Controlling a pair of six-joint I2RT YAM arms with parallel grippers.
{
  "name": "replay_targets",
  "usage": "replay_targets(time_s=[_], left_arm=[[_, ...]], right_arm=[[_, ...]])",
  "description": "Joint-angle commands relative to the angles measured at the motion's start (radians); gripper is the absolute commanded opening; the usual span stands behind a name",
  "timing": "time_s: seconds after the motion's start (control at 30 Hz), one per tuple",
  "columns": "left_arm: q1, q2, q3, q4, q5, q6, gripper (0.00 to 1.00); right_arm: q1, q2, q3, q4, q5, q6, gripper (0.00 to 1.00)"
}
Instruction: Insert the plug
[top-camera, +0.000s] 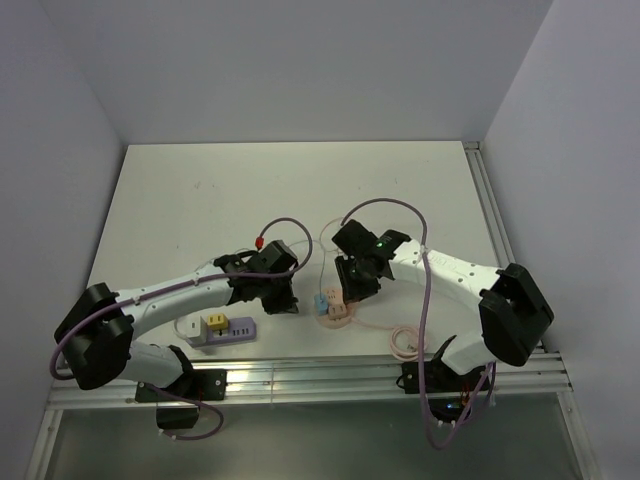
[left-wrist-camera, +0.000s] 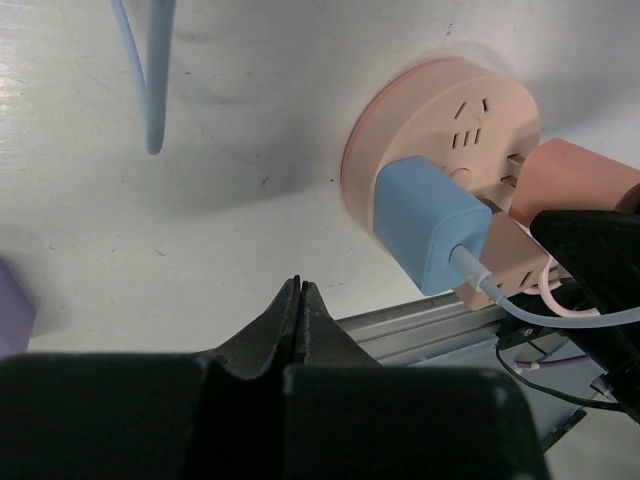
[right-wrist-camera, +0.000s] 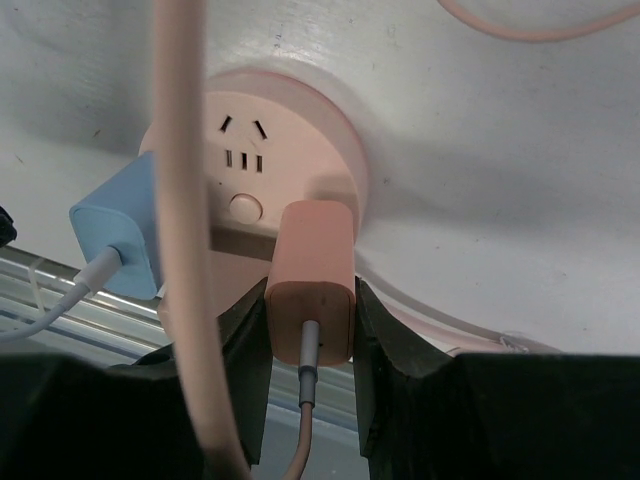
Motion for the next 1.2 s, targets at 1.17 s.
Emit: replay_targets(time_s=[1.17], left_arm=[[-0.003,-0.075,-0.148,0.161,-0.018,0.04,0.0]], right_arm=[[0.154,0.242,-0.185,0.196,0.172,0.302,0.0]])
